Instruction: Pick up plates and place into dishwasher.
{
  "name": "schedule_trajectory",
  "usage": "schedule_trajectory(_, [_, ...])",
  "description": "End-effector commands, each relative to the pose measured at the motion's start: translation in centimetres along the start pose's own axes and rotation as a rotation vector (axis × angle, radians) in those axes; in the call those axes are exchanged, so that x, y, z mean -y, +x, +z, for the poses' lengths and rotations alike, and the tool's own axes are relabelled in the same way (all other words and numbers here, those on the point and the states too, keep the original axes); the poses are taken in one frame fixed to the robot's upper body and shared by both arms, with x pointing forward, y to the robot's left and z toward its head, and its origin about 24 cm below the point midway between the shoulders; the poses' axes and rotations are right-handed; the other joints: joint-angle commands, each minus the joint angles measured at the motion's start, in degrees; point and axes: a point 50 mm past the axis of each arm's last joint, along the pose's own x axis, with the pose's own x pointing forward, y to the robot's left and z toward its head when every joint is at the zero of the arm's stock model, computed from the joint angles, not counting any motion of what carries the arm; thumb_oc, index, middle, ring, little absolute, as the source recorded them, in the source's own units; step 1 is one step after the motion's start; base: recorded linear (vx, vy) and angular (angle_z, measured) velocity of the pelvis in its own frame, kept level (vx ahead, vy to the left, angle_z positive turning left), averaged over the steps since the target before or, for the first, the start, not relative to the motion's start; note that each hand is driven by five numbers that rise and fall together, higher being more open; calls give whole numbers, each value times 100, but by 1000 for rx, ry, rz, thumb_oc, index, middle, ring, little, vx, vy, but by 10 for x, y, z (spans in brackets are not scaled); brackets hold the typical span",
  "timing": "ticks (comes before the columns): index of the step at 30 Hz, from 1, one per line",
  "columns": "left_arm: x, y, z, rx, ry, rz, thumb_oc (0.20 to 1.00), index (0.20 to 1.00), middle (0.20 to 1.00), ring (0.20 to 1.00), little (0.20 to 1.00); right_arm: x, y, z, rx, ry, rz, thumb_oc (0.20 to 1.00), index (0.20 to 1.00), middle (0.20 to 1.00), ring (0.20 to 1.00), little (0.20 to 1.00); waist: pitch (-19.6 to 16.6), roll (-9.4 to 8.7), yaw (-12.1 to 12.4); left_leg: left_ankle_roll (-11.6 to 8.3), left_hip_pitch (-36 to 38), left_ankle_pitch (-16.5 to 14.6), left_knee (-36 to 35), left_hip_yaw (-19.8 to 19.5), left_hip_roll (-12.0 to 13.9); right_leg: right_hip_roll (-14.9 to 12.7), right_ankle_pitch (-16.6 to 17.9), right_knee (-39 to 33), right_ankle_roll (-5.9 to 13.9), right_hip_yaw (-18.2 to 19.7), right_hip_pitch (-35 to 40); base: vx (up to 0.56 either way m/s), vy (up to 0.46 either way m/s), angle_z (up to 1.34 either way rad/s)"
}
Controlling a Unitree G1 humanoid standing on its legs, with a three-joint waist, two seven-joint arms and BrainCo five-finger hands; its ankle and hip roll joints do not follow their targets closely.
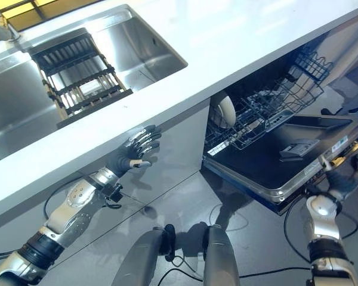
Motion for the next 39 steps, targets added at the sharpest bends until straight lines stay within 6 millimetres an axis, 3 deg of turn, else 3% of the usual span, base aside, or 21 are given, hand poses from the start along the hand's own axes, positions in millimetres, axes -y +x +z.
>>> schedule_trajectory(1, [13,0,4,95,-44,-1,1000,1000,1000,1000,1000,15,7,-6,-47,179,15,1000,1000,1000,1000,1000,-312,264,-3,336,127,-717,318,214,-21,260,435,-313,-277,82,119,-76,-12,-6])
schedule_trajectory(4, [16,8,10,113,-38,-33,1000,1000,1000,1000,1000,13,4,-30,-208,326,72,1000,1000,1000,1000,1000,-228,336,51,343,10,-741,429,208,-73,263,399,-200,-310,52,13,-84,-28,-1])
schedule_trajectory(10, [24,19,15,137,-53,-73,1000,1000,1000,1000,1000,-28,-21,-62,-450,567,324,1000,1000,1000,1000,1000,-83,501,201,356,-336,-836,817,132,-179,244,215,271,-414,-28,-328,-70,-45,0])
schedule_trajectory(14, [27,24,16,141,-57,-101,1000,1000,1000,1000,1000,-62,-32,-59,-541,688,534,1000,1000,1000,1000,1000,-20,562,295,357,-523,-847,1001,70,-241,203,150,494,-462,-91,-503,-66,-50,6])
schedule_trajectory(16, [28,24,17,146,-59,-118,1000,1000,1000,1000,1000,-90,-39,-43,-560,814,725,1000,1000,1000,1000,1000,22,610,379,352,-635,-835,1106,26,-281,163,119,629,-485,-128,-619,-69,-50,0])
schedule_trajectory(18, [26,22,16,147,-61,-120,1000,1000,1000,1000,1000,-102,-43,-33,-542,877,834,1000,1000,1000,1000,1000,17,619,410,350,-691,-830,1147,12,-304,142,103,679,-491,-156,-669,-48,-41,-7])
schedule_trajectory(19, [25,20,16,151,-60,-124,1000,1000,1000,1000,1000,-121,-51,-15,-508,959,962,1000,1000,1000,1000,1000,29,624,445,336,-744,-804,1167,4,-301,133,111,706,-490,-174,-718,-43,-41,-10])
schedule_trajectory(20, [25,19,15,152,-59,-125,1000,1000,1000,1000,1000,-126,-54,-10,-492,984,995,1000,1000,1000,1000,1000,25,621,446,332,-770,-800,1181,-4,-304,126,110,721,-489,-181,-741,-49,-53,-10])
schedule_trajectory(25, [21,14,17,137,-51,-146,1000,1000,1000,1000,1000,-163,-67,59,-276,1133,1258,1000,1000,1000,1000,1000,17,590,540,323,-921,-809,1322,-86,-299,79,113,859,-456,-241,-883,-11,-48,-7])
schedule_trajectory(33, [19,13,18,95,-28,-178,1000,1000,1000,1000,1000,-184,-67,142,-56,1128,1391,1000,1000,1000,1000,1000,-53,537,675,307,-1073,-872,1577,-179,-295,18,96,1017,-426,-299,-976,22,-45,-22])
schedule_trajectory(39, [16,12,17,59,-10,-182,1000,1000,1000,1000,1000,-186,-60,164,-14,1087,1367,1000,1000,1000,1000,1000,-140,495,742,283,-1057,-897,1654,-219,-274,-8,74,1021,-430,-315,-895,56,-26,8])
